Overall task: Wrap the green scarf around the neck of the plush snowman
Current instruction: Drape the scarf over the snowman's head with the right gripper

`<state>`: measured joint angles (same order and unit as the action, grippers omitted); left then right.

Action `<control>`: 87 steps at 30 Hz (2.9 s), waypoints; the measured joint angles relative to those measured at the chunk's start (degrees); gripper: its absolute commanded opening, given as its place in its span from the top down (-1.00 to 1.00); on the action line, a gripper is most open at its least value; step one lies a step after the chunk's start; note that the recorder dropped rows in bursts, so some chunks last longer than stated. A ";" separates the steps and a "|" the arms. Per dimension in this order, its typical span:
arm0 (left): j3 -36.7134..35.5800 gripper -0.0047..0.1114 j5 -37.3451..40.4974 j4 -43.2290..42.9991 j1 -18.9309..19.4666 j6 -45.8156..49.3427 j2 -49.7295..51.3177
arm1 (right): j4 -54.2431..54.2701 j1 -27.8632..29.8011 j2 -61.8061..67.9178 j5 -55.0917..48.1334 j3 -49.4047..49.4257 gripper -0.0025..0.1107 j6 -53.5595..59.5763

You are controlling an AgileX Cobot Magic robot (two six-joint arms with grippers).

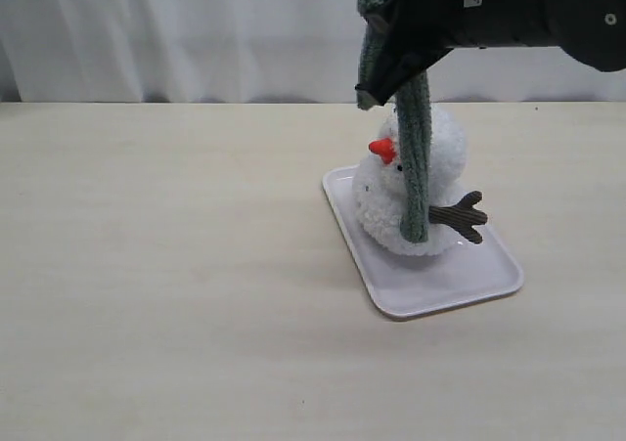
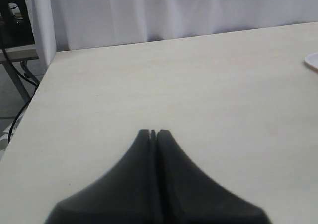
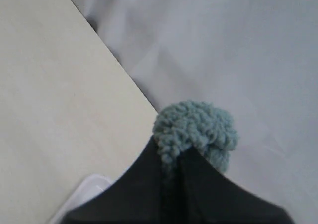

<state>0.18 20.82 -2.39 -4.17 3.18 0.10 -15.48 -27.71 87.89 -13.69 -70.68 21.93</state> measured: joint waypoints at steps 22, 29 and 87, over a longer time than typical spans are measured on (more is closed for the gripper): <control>0.00 0.92 0.00 0.00 0.00 0.00 0.00 | -4.21 5.39 8.46 0.13 -0.41 0.88 2.63; 0.00 0.92 0.00 0.00 0.00 0.00 0.00 | -4.30 5.47 9.20 -1.68 -0.41 0.68 2.63; 0.00 0.92 0.00 0.00 0.00 0.00 0.00 | 6.44 8.29 9.82 -27.24 -10.15 0.88 -23.66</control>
<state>0.18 20.82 -2.39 -4.17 3.18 0.10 -9.04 -19.42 97.71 -40.93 -80.82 -1.73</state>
